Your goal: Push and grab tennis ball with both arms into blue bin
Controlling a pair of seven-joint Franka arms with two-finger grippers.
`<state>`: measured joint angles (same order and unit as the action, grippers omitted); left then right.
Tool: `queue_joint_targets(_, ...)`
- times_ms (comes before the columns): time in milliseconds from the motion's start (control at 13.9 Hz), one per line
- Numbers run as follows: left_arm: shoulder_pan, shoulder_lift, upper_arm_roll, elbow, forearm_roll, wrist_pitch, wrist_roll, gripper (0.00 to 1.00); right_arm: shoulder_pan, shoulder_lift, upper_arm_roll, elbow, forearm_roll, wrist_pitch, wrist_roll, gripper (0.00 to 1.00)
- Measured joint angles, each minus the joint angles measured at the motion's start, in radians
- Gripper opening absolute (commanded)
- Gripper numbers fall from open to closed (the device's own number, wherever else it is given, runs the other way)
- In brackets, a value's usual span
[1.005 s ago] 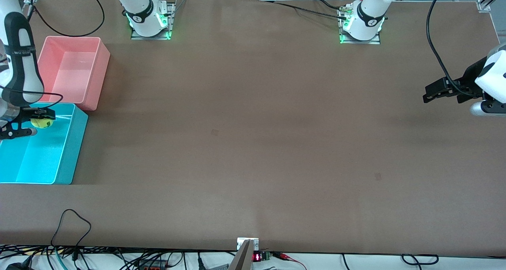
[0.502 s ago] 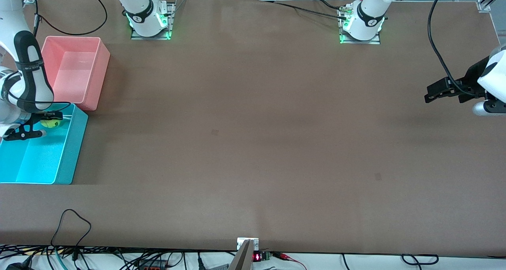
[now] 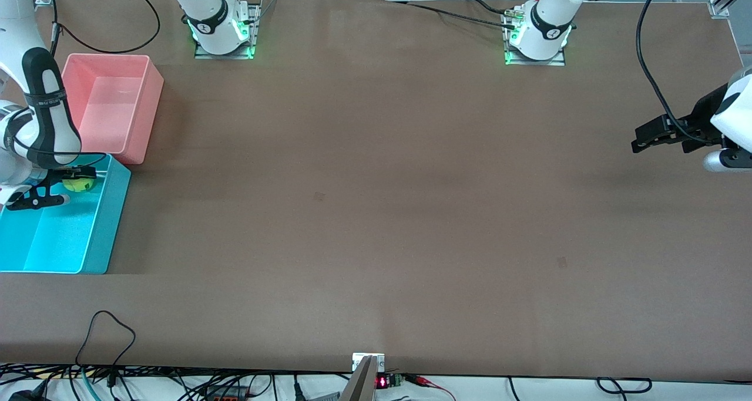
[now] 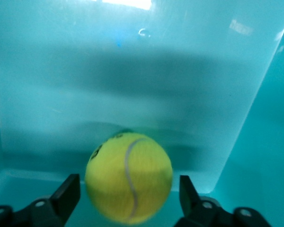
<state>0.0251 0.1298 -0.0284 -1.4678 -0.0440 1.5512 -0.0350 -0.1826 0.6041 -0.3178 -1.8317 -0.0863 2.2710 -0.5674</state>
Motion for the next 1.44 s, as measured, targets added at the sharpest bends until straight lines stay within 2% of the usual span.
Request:
queue_joint_targets(359,0.0,-0.001,0.0,0.0,0.0,0.0,0.0,1.0,0.004,-0.052,0.042,0.063,0.0,-0.031,0.0,1.0)
queue_joint_targets(646,0.0,-0.001,-0.001,0.0,0.0,-0.001,0.0,1.0,0.015,-0.197,0.11,0.137,0.0,-0.182,0.0,1.0)
queue_joint_targets(861,0.0,-0.001,-0.002,0.0,0.0,-0.001,0.0,1.0,0.074,-0.33,0.148,0.155,0.002,-0.311,0.007,1.0)
queue_joint_targets(1005,0.0,-0.001,-0.003,0.0,0.0,-0.001,0.0,1.0,0.12,-0.405,0.178,0.156,0.006,-0.397,0.08,1.0)
queue_joint_targets(1292,0.001,-0.001,-0.003,0.0,0.0,-0.006,0.0,1.0,0.155,-0.521,0.308,0.157,0.012,-0.557,0.341,1.0)
queue_joint_targets(1435,0.001,-0.001,-0.003,0.0,0.0,-0.006,0.0,1.0,0.189,-0.563,0.335,0.167,0.019,-0.615,0.445,1.0)
